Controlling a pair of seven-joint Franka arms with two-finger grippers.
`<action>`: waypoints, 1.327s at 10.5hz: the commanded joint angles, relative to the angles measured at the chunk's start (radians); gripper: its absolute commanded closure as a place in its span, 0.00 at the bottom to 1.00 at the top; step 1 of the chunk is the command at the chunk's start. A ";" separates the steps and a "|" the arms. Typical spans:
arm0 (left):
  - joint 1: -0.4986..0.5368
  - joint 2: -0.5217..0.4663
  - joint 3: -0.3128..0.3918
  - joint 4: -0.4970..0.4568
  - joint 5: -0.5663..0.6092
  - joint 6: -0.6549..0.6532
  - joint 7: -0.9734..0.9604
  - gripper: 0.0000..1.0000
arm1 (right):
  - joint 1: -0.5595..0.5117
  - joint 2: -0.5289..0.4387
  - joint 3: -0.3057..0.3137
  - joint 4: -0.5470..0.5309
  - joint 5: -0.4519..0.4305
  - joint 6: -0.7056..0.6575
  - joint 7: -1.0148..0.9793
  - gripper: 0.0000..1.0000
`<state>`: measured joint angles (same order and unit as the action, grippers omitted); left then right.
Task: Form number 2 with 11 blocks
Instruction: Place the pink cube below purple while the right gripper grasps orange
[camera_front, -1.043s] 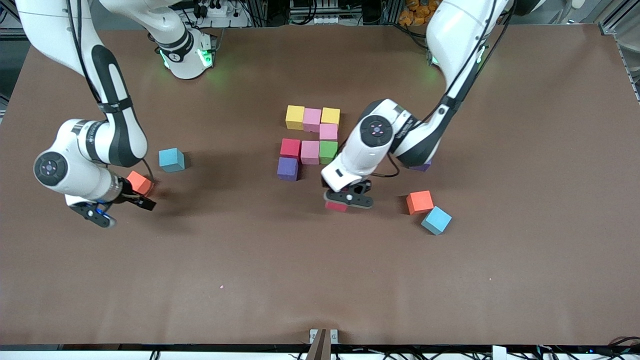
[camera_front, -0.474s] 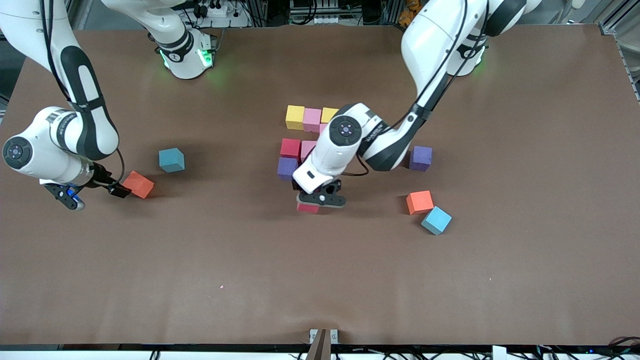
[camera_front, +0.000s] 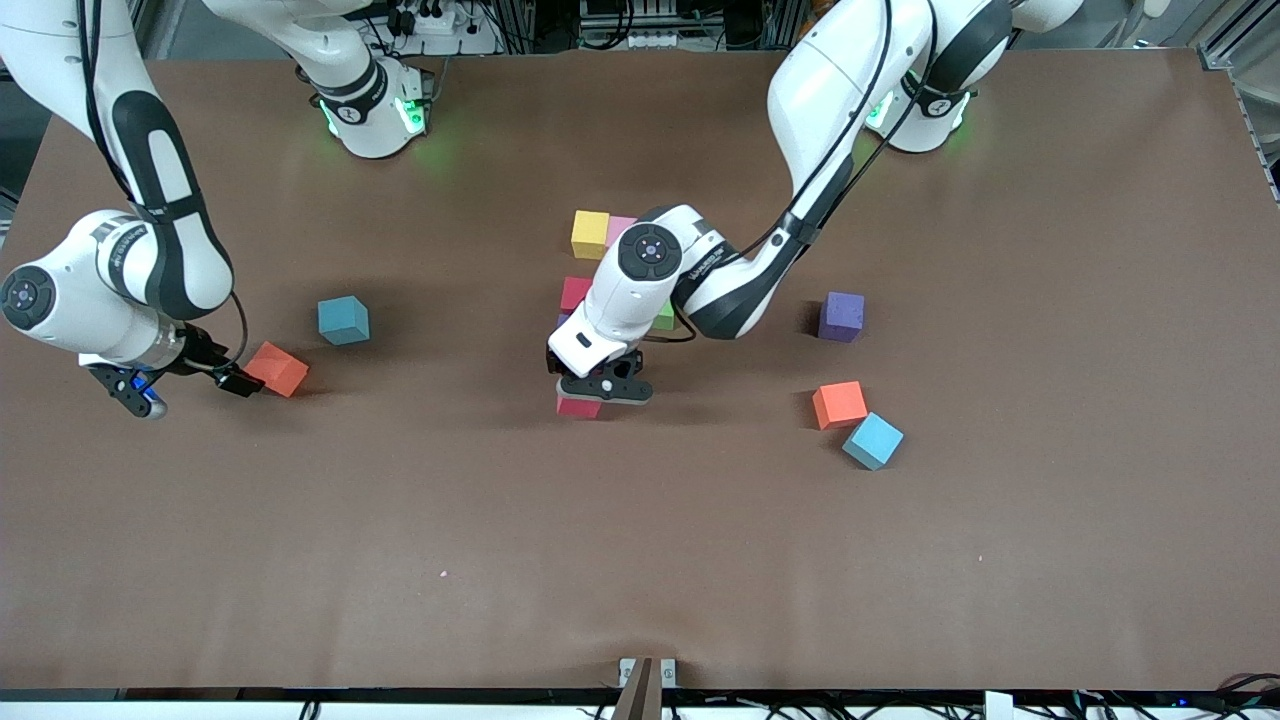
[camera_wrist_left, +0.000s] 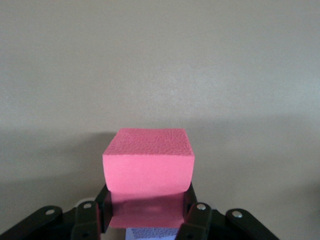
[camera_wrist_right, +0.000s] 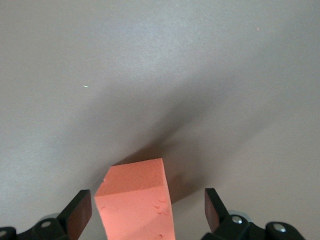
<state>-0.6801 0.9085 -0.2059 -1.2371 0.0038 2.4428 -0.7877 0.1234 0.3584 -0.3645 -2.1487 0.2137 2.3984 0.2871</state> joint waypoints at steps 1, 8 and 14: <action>-0.019 0.033 0.011 0.045 -0.028 0.002 -0.004 0.72 | 0.027 -0.033 0.010 -0.083 0.016 0.100 -0.017 0.00; -0.030 0.067 0.002 0.045 -0.056 -0.011 0.002 0.71 | 0.058 0.014 0.016 -0.135 0.016 0.173 -0.103 0.00; -0.029 0.069 0.002 0.044 -0.085 -0.021 0.005 0.69 | 0.044 0.021 0.015 -0.137 0.016 0.171 -0.132 0.64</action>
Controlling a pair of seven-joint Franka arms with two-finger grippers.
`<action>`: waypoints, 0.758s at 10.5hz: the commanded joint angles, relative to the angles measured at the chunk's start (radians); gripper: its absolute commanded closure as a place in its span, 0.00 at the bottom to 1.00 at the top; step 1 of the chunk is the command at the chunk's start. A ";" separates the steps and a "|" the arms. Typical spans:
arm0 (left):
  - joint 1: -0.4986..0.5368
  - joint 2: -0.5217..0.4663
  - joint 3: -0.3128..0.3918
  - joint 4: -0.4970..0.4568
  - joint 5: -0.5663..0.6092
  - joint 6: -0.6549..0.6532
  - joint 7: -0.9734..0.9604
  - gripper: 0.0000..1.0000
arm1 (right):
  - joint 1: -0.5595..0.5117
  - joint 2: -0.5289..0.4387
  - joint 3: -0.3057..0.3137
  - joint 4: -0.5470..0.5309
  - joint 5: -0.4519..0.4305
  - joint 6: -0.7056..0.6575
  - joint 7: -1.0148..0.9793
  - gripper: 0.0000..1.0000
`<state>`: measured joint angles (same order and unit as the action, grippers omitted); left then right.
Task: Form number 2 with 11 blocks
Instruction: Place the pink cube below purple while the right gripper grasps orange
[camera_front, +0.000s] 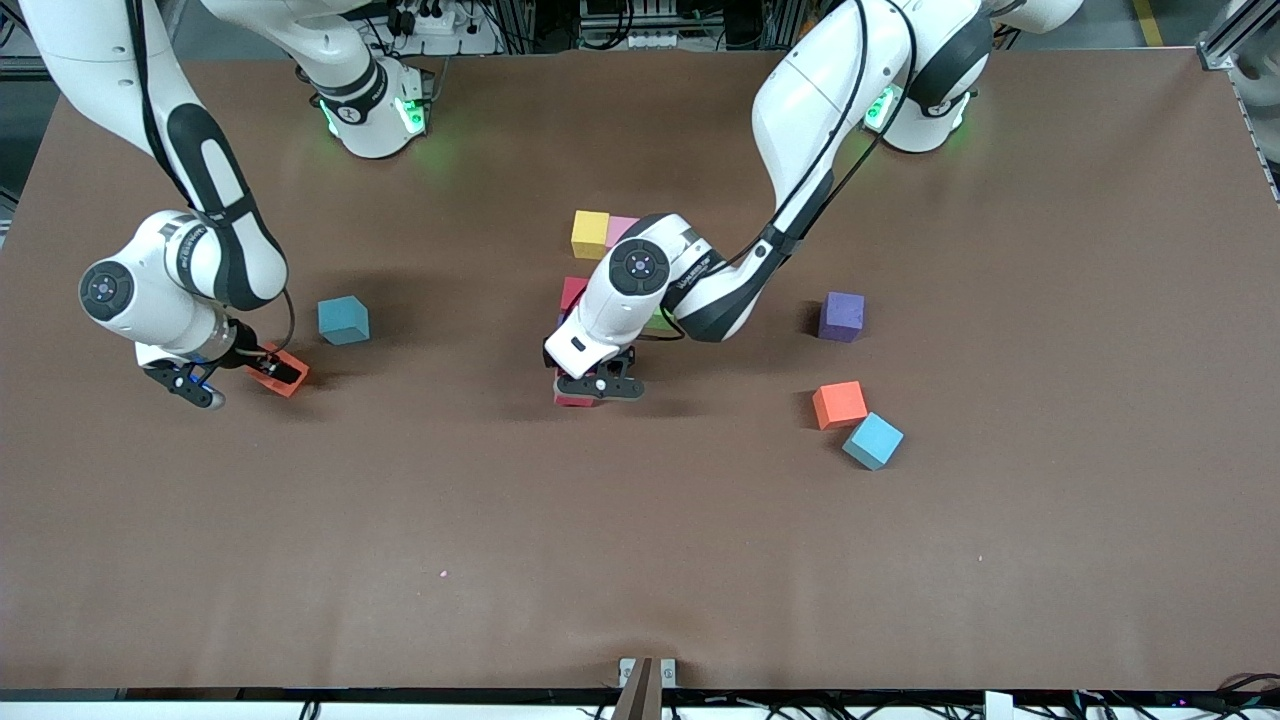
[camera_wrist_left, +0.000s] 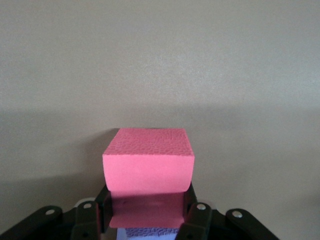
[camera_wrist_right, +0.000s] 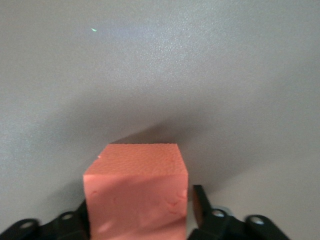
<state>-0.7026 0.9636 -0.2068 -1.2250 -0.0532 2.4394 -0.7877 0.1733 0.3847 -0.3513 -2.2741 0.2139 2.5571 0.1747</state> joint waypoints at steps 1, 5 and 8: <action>-0.006 0.014 0.001 0.032 -0.028 -0.017 0.005 0.69 | -0.006 -0.006 0.003 -0.010 0.016 0.012 -0.020 0.65; -0.005 0.014 0.003 0.030 -0.059 -0.017 0.005 0.51 | 0.009 -0.020 0.003 0.019 0.016 -0.001 -0.006 0.63; -0.006 0.011 0.004 0.029 -0.059 -0.017 0.007 0.00 | 0.054 -0.023 0.006 0.077 0.016 -0.062 0.043 0.63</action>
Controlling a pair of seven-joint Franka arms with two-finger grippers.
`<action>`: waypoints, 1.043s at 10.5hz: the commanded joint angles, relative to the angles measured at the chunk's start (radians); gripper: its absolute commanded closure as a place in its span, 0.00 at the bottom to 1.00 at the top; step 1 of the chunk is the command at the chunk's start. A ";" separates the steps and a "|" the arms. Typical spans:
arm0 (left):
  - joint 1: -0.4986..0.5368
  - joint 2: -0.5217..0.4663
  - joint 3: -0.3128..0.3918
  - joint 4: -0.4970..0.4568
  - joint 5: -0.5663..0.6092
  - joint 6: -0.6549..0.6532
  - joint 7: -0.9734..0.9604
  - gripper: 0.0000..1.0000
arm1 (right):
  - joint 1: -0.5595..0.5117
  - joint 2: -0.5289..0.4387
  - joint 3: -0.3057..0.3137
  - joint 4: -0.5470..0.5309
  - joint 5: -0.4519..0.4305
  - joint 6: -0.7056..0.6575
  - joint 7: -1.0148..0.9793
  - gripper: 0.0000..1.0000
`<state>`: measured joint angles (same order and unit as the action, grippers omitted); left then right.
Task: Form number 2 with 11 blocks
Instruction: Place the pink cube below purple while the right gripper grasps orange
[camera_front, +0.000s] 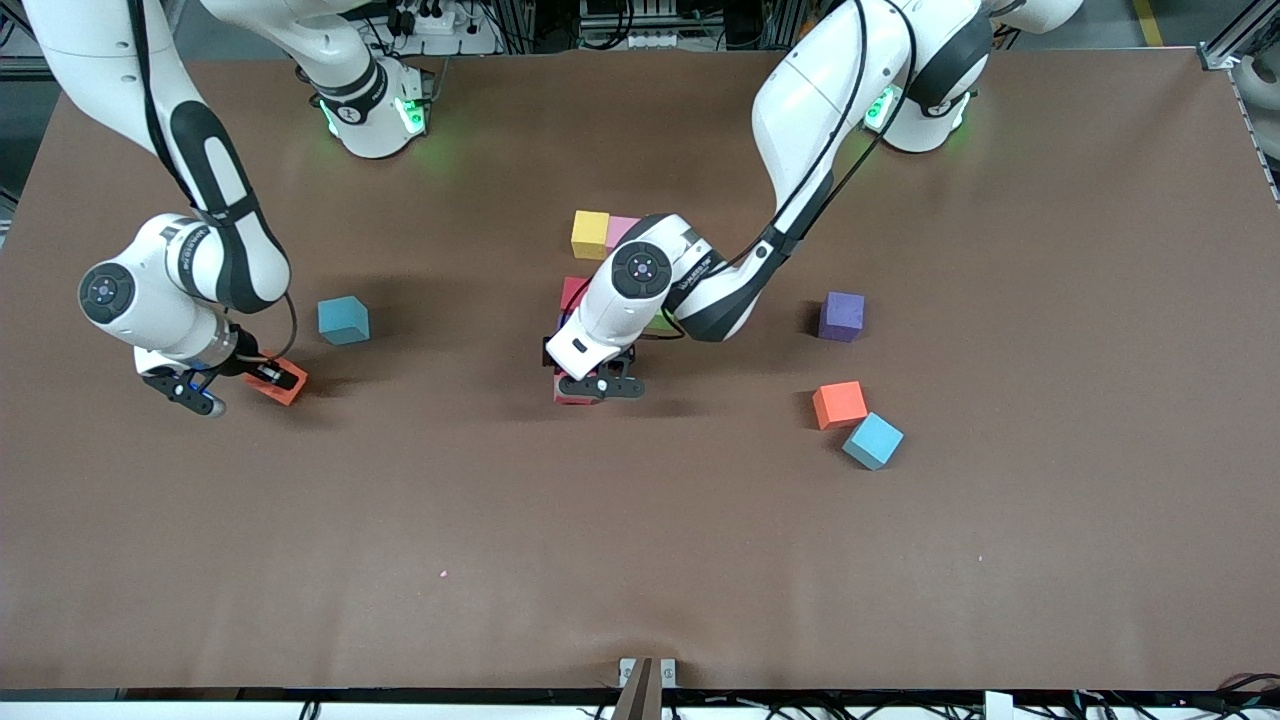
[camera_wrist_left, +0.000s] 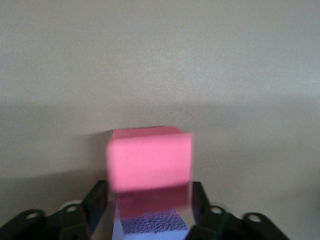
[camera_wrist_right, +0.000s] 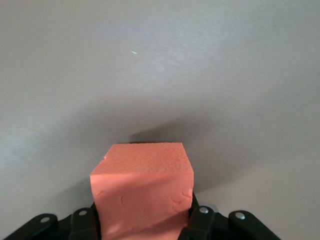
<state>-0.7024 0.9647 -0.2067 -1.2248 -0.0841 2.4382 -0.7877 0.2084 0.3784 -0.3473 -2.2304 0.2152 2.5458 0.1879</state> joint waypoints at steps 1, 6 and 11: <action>-0.006 0.009 0.004 0.028 -0.028 -0.016 0.007 0.00 | 0.040 -0.016 0.002 0.058 0.015 -0.089 0.066 0.63; 0.003 -0.038 0.006 0.027 -0.051 -0.066 -0.007 0.00 | 0.169 -0.012 0.007 0.112 0.016 -0.098 0.235 0.63; 0.134 -0.196 0.021 -0.013 -0.037 -0.417 -0.004 0.00 | 0.330 0.006 0.054 0.242 0.064 -0.177 0.572 0.63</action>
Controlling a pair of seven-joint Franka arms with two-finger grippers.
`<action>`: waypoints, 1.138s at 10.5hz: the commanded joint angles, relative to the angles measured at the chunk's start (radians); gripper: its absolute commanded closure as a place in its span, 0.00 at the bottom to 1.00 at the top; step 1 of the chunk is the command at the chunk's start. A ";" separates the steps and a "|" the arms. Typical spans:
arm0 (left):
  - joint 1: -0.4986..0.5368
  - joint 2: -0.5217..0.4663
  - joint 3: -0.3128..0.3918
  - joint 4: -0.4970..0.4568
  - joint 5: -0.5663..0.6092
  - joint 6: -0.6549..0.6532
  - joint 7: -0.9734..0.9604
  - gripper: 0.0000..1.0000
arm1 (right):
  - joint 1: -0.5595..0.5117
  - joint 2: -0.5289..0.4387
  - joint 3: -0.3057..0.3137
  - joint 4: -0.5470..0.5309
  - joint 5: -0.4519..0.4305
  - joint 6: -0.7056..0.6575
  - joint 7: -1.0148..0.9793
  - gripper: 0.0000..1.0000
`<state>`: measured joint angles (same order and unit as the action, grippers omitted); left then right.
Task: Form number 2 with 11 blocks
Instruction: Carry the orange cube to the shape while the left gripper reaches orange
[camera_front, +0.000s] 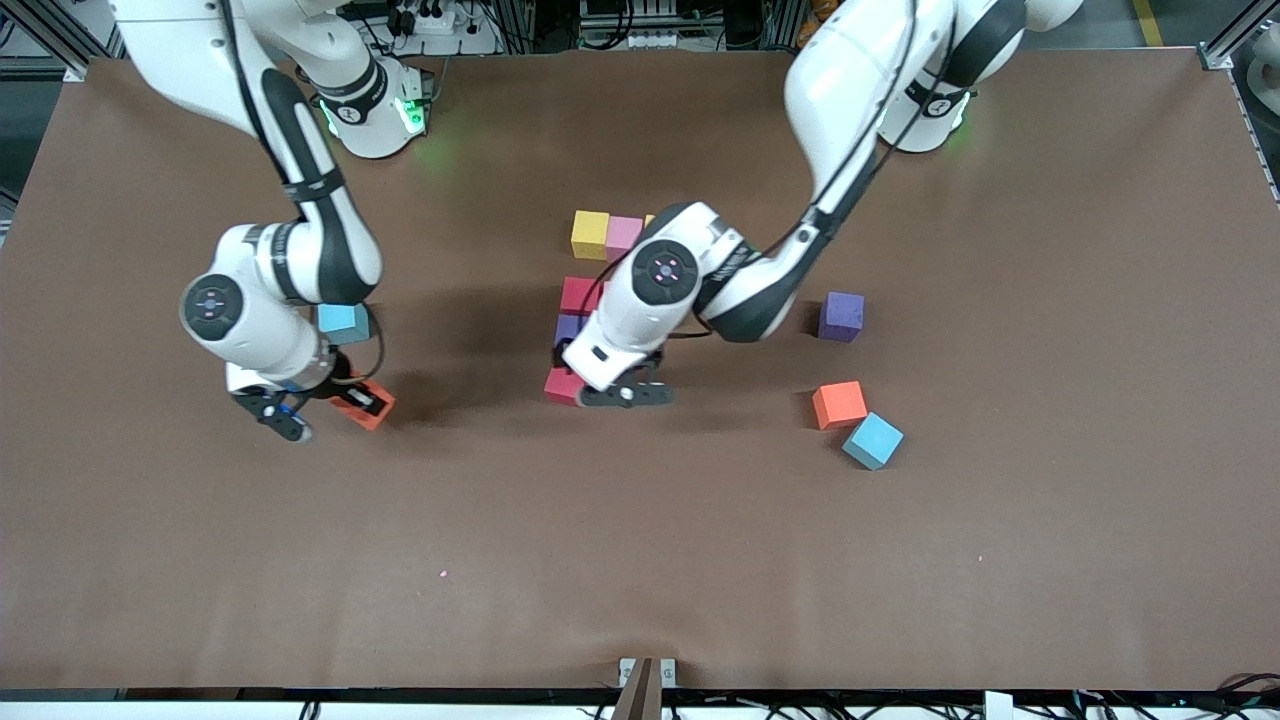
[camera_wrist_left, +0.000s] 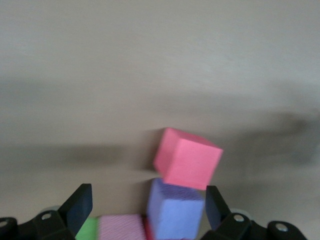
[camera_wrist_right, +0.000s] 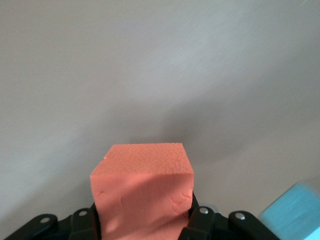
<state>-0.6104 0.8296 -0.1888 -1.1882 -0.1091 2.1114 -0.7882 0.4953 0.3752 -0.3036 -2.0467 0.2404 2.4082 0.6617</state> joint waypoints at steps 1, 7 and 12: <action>0.079 -0.075 0.011 -0.050 0.006 -0.172 0.004 0.00 | 0.083 0.033 0.011 0.106 0.069 -0.055 0.171 0.63; 0.254 -0.222 0.005 -0.239 0.180 -0.329 0.100 0.00 | 0.307 0.218 0.026 0.385 0.098 -0.119 0.747 0.64; 0.396 -0.366 -0.008 -0.550 0.178 -0.102 0.113 0.00 | 0.335 0.298 0.044 0.506 0.169 -0.121 0.956 0.68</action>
<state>-0.2364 0.5238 -0.1797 -1.6388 0.0542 1.9593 -0.6816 0.8164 0.6292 -0.2557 -1.6037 0.3817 2.3044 1.5571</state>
